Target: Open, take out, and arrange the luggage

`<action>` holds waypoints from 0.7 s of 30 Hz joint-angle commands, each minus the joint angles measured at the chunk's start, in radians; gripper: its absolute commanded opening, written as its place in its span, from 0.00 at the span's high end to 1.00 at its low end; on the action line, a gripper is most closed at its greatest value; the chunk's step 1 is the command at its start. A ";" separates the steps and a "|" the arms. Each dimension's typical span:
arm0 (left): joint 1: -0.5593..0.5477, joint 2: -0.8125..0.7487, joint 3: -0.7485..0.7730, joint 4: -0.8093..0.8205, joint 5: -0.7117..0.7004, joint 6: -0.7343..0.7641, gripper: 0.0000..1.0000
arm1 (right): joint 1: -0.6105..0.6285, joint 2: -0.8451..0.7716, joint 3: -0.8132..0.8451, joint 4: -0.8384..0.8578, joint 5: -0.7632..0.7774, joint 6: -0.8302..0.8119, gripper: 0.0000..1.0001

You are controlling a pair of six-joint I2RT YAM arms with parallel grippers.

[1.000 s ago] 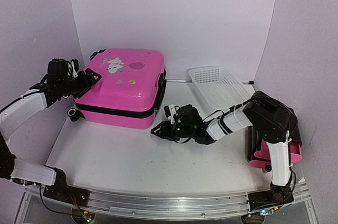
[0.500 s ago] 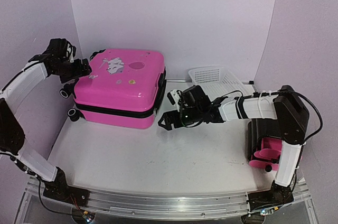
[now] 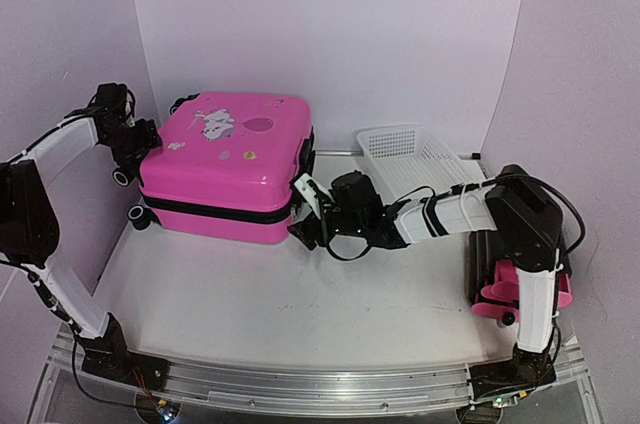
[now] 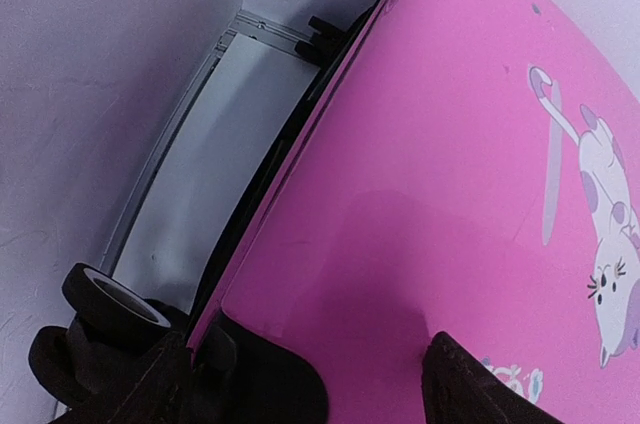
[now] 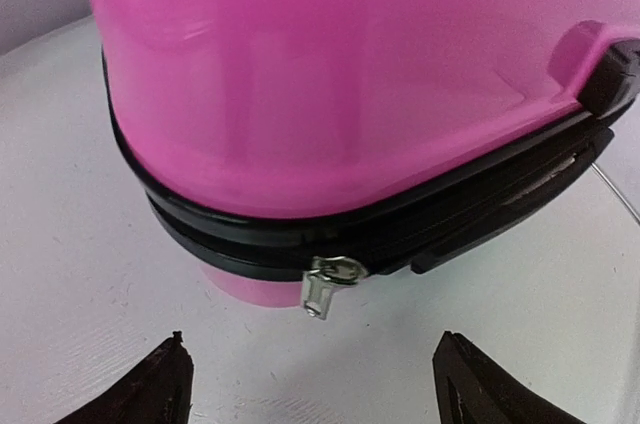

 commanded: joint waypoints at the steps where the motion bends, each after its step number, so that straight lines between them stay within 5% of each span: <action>1: -0.009 -0.026 -0.118 -0.108 0.113 -0.096 0.22 | 0.006 0.045 0.028 0.106 -0.028 -0.160 0.19; 12: -0.125 -0.092 -0.259 -0.069 0.182 -0.147 0.23 | -0.084 0.086 0.032 0.104 -0.270 -0.248 0.23; 21: -0.140 -0.138 -0.275 -0.061 0.190 -0.144 0.23 | -0.094 0.082 0.000 0.183 -0.270 -0.193 0.33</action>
